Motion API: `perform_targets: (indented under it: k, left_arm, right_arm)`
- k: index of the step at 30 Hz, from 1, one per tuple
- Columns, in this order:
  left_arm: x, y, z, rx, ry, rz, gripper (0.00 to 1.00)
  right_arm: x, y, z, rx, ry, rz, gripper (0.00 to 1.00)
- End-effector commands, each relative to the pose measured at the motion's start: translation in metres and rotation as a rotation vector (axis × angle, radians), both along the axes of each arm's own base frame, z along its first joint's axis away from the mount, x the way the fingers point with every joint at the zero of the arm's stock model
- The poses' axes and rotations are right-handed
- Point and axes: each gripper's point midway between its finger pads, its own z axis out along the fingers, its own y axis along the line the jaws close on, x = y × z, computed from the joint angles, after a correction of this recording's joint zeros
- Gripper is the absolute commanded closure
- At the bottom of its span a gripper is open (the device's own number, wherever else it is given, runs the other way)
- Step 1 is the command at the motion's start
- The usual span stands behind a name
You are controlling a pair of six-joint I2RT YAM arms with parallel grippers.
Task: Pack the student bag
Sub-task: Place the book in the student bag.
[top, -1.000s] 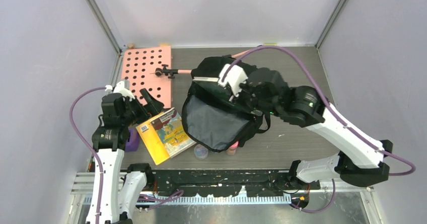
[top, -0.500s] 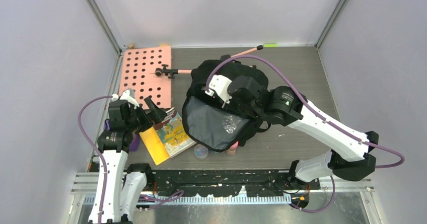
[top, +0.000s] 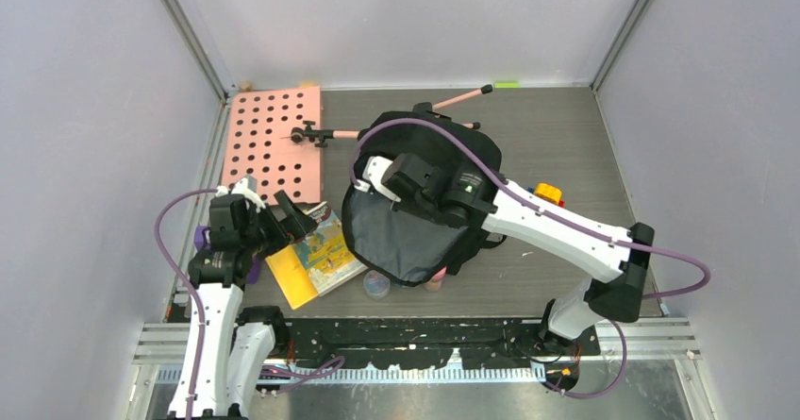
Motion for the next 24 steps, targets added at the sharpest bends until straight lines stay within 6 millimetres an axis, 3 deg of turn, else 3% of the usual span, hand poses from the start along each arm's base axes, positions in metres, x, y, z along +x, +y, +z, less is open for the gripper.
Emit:
perform_targets:
  k: [1, 6, 9, 17, 24]
  left_arm:
    - [0.005, -0.005, 0.007, -0.032, -0.039, -0.011, 0.0]
    - [0.003, -0.007, -0.001, -0.049, -0.019, -0.006, 0.0]
    - [0.003, -0.008, -0.005, -0.062, -0.009, -0.002, 0.0]
    - [0.004, -0.007, -0.011, -0.074, 0.008, 0.03, 0.0]
    - [-0.001, 0.005, -0.017, -0.044, 0.007, 0.109, 0.0]
  right_arm:
    - [0.032, 0.006, 0.01, -0.004, -0.129, -0.055, 0.95]
    - [0.039, 0.01, 0.003, -0.018, -0.123, -0.074, 0.6]
    - [0.039, 0.011, 0.005, -0.007, -0.125, -0.075, 0.48]
    - [0.031, 0.012, 0.009, 0.053, -0.095, -0.076, 0.4]
    - [0.004, 0.022, 0.028, 0.214, -0.01, -0.037, 0.34]
